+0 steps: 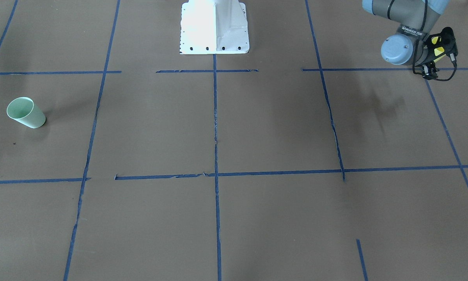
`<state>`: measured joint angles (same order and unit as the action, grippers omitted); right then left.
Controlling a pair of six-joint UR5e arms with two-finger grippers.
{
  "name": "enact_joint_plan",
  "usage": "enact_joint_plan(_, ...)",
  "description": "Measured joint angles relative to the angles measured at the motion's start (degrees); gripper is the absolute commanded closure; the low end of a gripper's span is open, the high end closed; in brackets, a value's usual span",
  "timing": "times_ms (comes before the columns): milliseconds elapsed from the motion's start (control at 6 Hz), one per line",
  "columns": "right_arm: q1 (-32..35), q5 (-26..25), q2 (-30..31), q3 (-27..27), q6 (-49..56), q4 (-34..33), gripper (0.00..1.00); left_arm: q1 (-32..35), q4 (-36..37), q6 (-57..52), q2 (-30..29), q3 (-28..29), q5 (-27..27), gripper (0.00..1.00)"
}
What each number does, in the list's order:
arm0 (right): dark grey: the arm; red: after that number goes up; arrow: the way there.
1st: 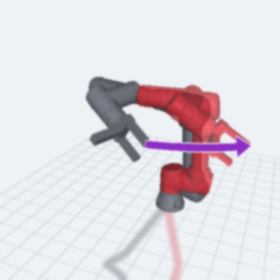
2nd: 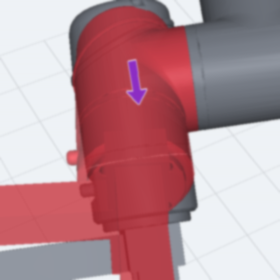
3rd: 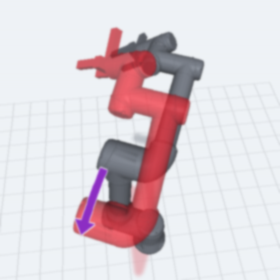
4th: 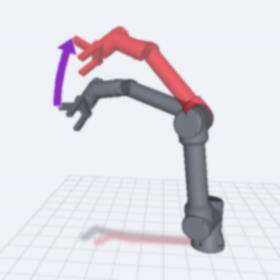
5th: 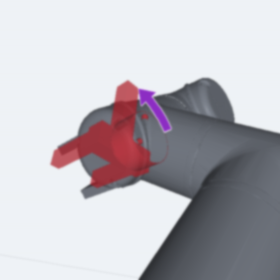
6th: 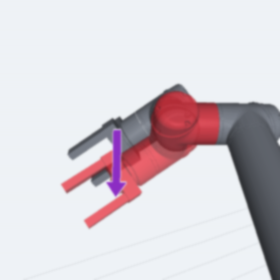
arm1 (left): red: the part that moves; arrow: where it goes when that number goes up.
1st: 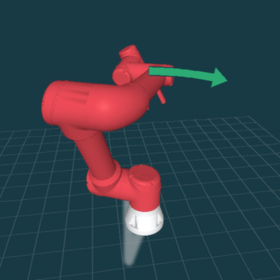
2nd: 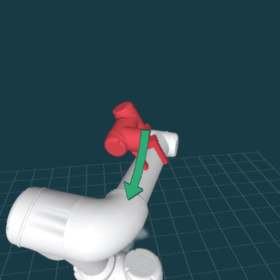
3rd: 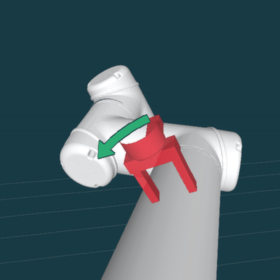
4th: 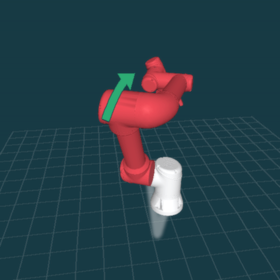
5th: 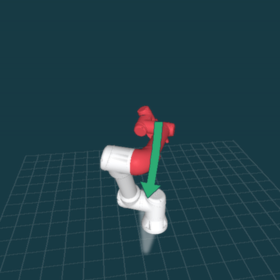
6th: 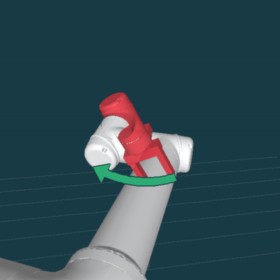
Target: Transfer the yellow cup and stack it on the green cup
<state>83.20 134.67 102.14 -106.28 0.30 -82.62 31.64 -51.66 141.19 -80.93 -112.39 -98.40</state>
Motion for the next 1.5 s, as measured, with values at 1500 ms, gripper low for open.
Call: enact_joint_plan(1500, -1.3, 0.2, 0.0, -0.3, 0.2, -0.1, 0.00, -7.3, 2.2, 17.2, -2.6, 16.2, -2.6, 0.01)
